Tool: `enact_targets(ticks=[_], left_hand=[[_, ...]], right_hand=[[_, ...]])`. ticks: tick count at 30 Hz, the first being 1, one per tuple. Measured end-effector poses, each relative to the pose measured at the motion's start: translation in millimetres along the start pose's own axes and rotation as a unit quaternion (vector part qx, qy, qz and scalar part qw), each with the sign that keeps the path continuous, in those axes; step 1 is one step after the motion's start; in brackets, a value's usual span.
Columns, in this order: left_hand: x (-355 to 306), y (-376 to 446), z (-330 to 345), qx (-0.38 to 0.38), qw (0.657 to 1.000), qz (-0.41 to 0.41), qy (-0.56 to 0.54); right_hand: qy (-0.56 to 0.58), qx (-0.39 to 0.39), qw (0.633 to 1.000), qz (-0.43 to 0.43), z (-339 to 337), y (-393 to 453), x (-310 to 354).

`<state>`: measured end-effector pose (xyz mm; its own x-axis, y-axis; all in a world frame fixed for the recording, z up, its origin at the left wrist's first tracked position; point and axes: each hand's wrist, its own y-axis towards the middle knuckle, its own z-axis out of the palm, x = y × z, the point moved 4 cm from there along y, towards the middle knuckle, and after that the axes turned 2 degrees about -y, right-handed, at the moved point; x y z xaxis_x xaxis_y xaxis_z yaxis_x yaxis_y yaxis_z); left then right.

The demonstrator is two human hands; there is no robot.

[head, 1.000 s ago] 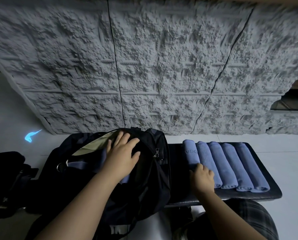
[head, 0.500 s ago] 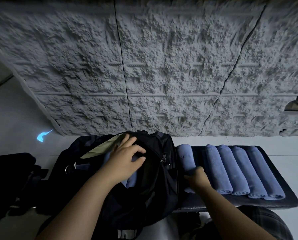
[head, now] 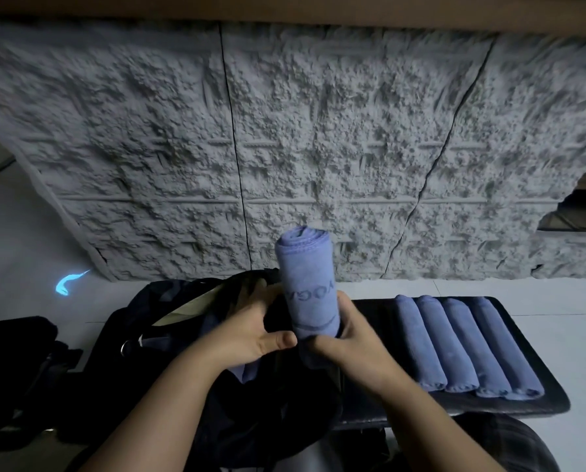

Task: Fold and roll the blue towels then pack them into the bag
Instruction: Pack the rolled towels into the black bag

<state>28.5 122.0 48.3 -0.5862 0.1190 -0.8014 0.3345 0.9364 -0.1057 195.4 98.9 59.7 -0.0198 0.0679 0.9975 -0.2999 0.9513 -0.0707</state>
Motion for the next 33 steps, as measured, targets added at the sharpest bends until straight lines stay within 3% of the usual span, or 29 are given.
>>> enact_targets(ticks=[3, 11, 13, 15, 19, 22, 24, 27, 30, 33], left_hand=[[2.6, 0.3, 1.0, 0.010, 1.000, 0.014, -0.003], [18.2, -10.7, 0.3, -0.038, 0.982, -0.033, -0.179], [17.0, -12.8, -1.0, -0.056, 0.974, -0.028, -0.218], [27.7, -12.8, -5.4, -0.091, 0.969, -0.033, -0.227], [37.7, -17.0, -22.1, -0.118, 0.985, -0.013, -0.128], [31.8, -21.2, -26.6, -0.125, 0.991, 0.017, 0.050], [30.8, -24.6, -25.5, -0.118, 0.988, -0.017, 0.101], [26.2, -30.7, -29.1, -0.102, 0.990, -0.046, 0.086], [33.9, -33.9, -33.3, -0.076, 0.990, -0.051, 0.108], [43.9, -35.7, -33.8, -0.046, 0.979, -0.059, 0.190]], right_hand=[[-0.004, 0.026, 1.000, 0.008, 18.3, 1.2, -10.1], [-0.018, 0.103, 0.993, 0.053, 39.8, 5.1, -17.5], [-0.108, 0.103, 0.988, 0.046, 40.3, 6.0, -16.3], [-0.294, 0.054, 0.954, 0.004, 33.1, 9.8, -15.1], [-0.541, -0.140, 0.826, -0.075, 20.1, 16.0, -18.2], [-0.659, -0.170, 0.731, -0.058, 25.1, 24.2, -29.4], [-0.661, -0.175, 0.728, -0.045, 29.6, 28.1, -32.8], [-0.631, -0.193, 0.744, -0.107, 36.4, 29.5, -26.9], [-0.652, -0.171, 0.725, -0.140, 37.1, 23.8, -28.5], [-0.684, -0.112, 0.719, -0.049, 30.4, 24.9, -37.7]])
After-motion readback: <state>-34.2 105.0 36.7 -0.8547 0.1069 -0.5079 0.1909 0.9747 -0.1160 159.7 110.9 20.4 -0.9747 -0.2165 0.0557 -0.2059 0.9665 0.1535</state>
